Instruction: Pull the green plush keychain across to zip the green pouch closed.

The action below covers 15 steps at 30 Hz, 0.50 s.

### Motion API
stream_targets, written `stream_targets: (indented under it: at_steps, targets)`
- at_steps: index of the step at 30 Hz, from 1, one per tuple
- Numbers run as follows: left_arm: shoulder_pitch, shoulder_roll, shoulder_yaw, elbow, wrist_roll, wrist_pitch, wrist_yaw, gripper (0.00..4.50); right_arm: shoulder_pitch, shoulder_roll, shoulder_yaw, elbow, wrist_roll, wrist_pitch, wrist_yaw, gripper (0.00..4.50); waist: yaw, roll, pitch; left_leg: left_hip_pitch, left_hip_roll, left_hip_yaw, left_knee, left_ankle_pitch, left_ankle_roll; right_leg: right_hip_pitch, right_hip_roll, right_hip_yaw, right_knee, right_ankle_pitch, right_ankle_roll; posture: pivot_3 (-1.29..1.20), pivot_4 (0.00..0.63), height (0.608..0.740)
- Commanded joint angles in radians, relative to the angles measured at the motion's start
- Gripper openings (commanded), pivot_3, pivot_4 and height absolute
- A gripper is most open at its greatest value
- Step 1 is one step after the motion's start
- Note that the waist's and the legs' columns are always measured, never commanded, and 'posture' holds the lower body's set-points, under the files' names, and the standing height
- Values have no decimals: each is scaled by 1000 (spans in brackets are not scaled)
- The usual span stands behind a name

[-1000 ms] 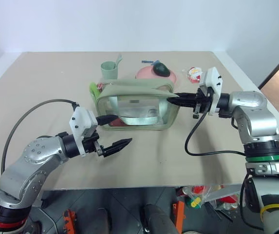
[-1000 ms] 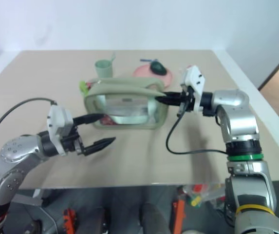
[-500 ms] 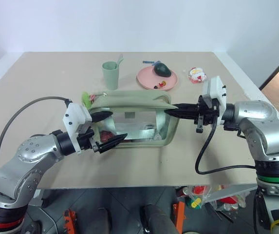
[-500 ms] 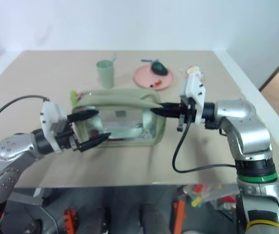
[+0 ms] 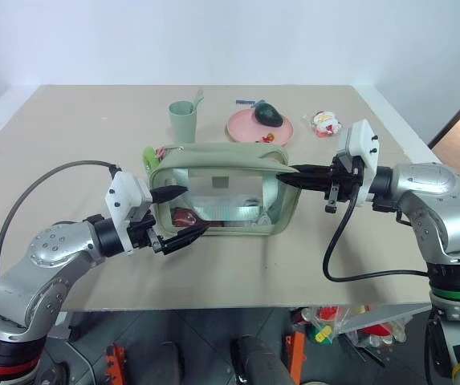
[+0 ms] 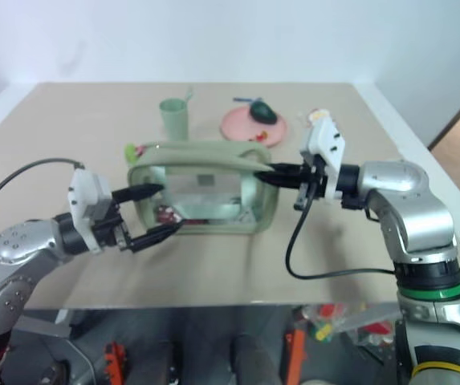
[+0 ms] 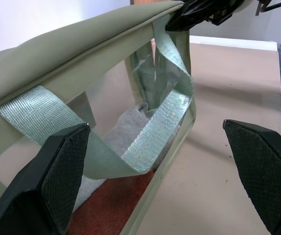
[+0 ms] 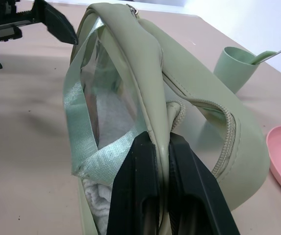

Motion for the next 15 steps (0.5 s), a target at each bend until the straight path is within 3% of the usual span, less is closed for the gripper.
stream_targets:
  at_steps: [1,5,8,12,15]
  targets:
    - [-4,-19,40,-13,-42,7,28,4500,28,8,-25,-34,16,-26,-9,15,0,0,0,0,0,0,0,0,0,0,0,0,0,0,0,0,150,740]
    - [31,-57,191,-46,-349,157,188,4500,91,7,-3,-37,-19,-80,-2,15,-5,0,0,1,1,0,0,0,0,0,0,0,0,1,2,0,150,740]
    - [104,-11,303,-56,-555,233,265,4500,102,15,1,-39,-14,-88,-5,15,-10,0,0,2,2,0,0,0,0,1,1,0,1,2,2,0,150,740]
    - [167,57,416,-21,-677,256,296,4500,99,24,14,-28,-18,-100,-2,15,-9,0,0,4,2,0,0,0,0,2,2,0,1,-1,-3,0,150,740]
    - [192,96,464,14,-622,227,277,4500,96,29,23,-16,-27,-113,4,15,-11,-1,0,7,2,1,0,0,0,4,1,1,1,-1,-4,0,150,740]
